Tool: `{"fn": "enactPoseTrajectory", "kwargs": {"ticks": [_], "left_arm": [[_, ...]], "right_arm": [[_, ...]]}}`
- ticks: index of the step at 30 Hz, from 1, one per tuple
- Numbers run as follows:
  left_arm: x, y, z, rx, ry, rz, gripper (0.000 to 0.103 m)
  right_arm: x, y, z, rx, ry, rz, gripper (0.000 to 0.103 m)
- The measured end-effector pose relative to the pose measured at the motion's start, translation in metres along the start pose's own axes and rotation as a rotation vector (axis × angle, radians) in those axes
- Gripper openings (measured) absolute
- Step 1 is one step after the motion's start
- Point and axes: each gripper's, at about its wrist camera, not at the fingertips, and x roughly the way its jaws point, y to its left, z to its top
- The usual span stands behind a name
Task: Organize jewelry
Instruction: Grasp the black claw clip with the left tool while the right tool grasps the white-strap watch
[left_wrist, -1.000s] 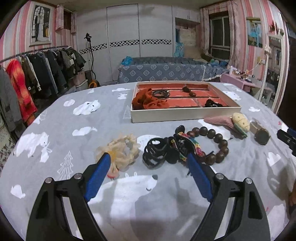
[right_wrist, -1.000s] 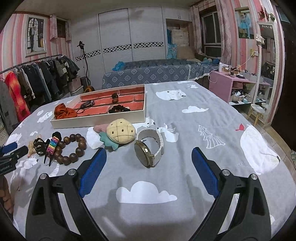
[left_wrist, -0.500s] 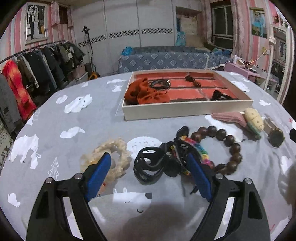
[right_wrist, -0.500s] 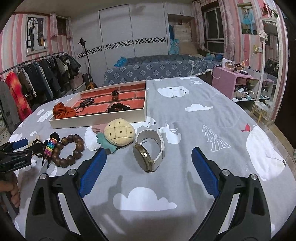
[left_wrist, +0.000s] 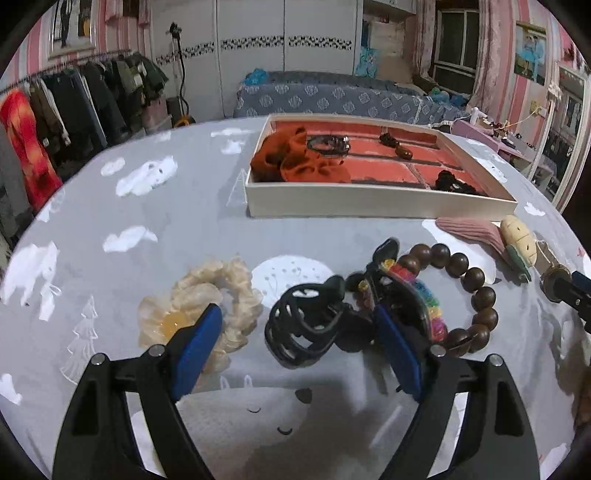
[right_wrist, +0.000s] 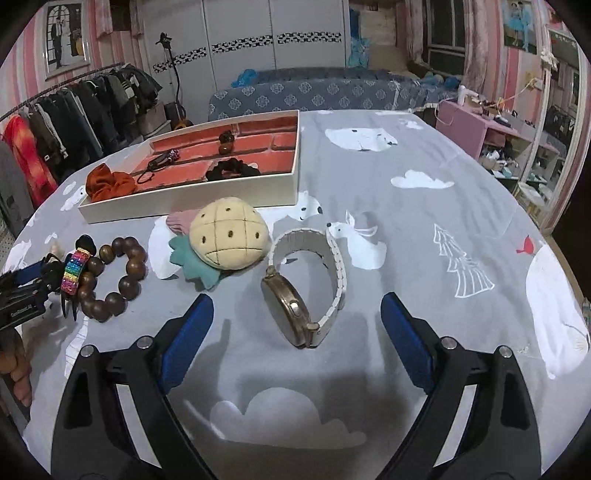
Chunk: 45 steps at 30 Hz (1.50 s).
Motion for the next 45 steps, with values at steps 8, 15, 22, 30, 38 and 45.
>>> {"fn": "enactPoseTrajectory", "kwargs": {"ticks": [8, 15, 22, 30, 38, 45], "left_arm": [[0.003, -0.006, -0.002, 0.043, 0.028, 0.008, 0.07], [0.003, -0.009, -0.003, 0.062, 0.026, -0.001, 0.062], [-0.001, -0.007, -0.002, 0.05, 0.009, -0.016, 0.058], [-0.012, -0.003, -0.003, 0.025, -0.04, -0.039, 0.052], [-0.02, -0.007, -0.004, 0.033, -0.077, -0.047, 0.05], [-0.034, -0.003, -0.007, 0.026, -0.1, -0.049, 0.05]], "right_arm": [[0.001, 0.0, 0.0, -0.002, 0.008, -0.002, 0.089], [0.011, 0.0, 0.003, -0.005, 0.049, -0.01, 0.078], [0.014, 0.001, 0.004, -0.01, 0.062, 0.0, 0.041], [0.005, 0.007, 0.003, -0.042, 0.03, 0.013, 0.019], [-0.01, 0.006, 0.002, -0.018, -0.022, 0.01, 0.019], [-0.017, 0.001, 0.002, 0.008, -0.045, 0.022, 0.019]]}}
